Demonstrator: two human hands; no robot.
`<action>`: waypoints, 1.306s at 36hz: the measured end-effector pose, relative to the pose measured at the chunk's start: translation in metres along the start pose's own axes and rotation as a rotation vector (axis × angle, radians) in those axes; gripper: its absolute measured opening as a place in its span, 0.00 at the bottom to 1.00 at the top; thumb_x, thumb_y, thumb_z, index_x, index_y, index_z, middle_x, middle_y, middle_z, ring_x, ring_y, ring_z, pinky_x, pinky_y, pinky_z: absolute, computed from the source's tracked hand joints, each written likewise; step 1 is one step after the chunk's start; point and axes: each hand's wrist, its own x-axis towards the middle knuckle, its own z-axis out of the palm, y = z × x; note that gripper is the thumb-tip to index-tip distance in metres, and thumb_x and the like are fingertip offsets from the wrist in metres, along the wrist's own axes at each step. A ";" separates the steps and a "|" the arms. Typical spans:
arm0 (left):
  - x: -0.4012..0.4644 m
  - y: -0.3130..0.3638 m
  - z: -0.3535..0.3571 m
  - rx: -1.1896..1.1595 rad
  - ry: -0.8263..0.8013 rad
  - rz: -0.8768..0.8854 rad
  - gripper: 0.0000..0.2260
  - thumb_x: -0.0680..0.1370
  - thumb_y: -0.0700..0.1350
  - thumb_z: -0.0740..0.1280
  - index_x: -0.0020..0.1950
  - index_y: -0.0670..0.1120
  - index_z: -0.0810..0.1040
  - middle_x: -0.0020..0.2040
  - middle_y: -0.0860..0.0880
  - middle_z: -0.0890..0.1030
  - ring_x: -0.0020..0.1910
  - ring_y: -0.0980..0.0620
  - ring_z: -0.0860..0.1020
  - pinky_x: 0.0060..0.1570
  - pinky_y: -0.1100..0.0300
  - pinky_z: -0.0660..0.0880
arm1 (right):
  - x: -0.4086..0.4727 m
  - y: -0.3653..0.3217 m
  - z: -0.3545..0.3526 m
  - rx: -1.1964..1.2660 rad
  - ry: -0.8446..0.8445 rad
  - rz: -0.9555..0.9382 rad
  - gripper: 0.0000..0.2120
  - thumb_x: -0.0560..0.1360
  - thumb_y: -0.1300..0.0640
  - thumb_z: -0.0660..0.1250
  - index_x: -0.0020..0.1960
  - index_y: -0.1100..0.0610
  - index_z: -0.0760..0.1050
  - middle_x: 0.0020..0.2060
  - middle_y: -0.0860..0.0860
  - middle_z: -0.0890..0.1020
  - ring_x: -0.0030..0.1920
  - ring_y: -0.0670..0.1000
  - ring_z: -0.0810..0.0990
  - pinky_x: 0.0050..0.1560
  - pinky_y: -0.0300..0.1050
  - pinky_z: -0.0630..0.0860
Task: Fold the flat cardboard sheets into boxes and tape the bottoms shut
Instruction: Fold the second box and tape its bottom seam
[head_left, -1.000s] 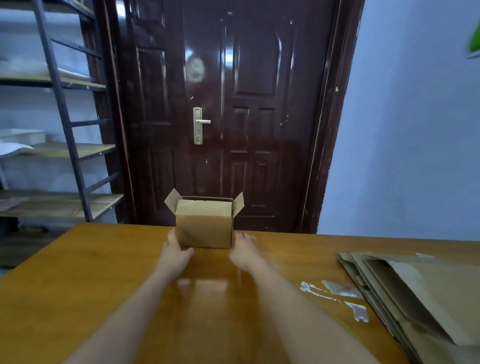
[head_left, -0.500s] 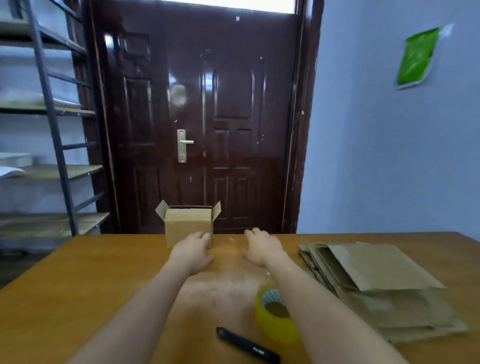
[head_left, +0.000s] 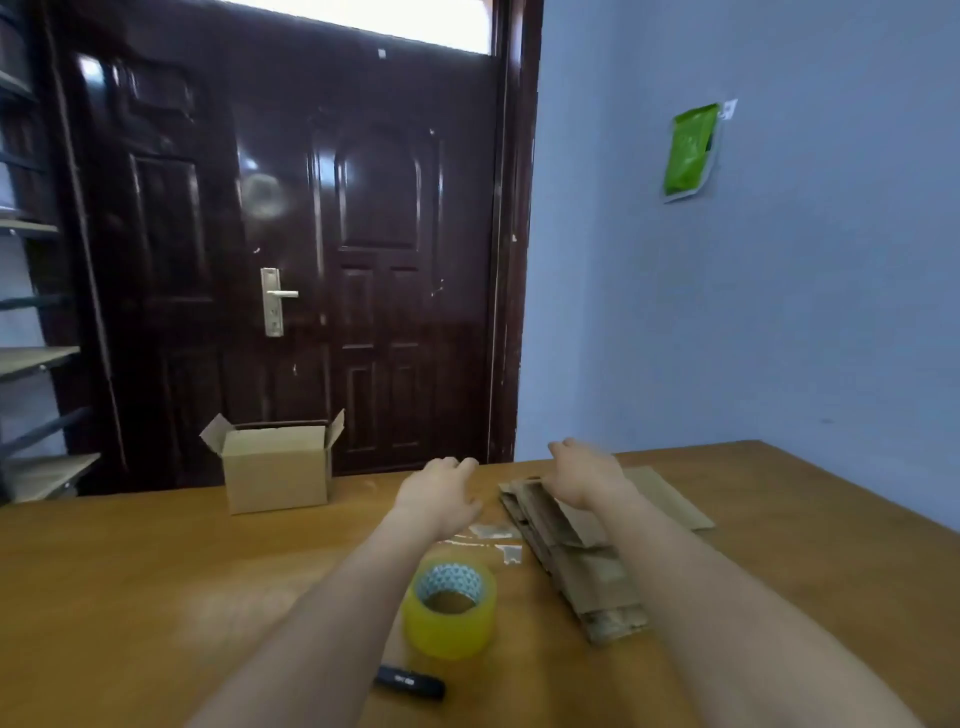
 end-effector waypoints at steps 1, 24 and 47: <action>0.002 0.007 0.002 -0.003 -0.011 0.010 0.27 0.79 0.53 0.59 0.76 0.49 0.58 0.72 0.46 0.66 0.70 0.45 0.65 0.60 0.51 0.72 | -0.001 0.011 -0.001 0.007 -0.006 0.025 0.24 0.78 0.49 0.58 0.72 0.56 0.62 0.69 0.54 0.68 0.67 0.57 0.69 0.62 0.53 0.70; 0.048 0.096 0.062 -0.827 -0.201 -0.159 0.16 0.80 0.53 0.59 0.61 0.45 0.75 0.54 0.48 0.77 0.51 0.49 0.73 0.48 0.58 0.68 | -0.024 0.146 0.045 0.439 -0.057 0.435 0.23 0.81 0.48 0.53 0.70 0.63 0.62 0.66 0.61 0.71 0.63 0.61 0.72 0.60 0.51 0.70; 0.038 0.044 -0.033 -1.071 0.140 -0.025 0.35 0.71 0.32 0.69 0.74 0.49 0.58 0.61 0.49 0.74 0.57 0.48 0.75 0.54 0.53 0.77 | -0.004 0.053 0.015 1.142 0.121 0.352 0.29 0.75 0.59 0.68 0.71 0.64 0.58 0.56 0.57 0.75 0.57 0.58 0.77 0.60 0.50 0.73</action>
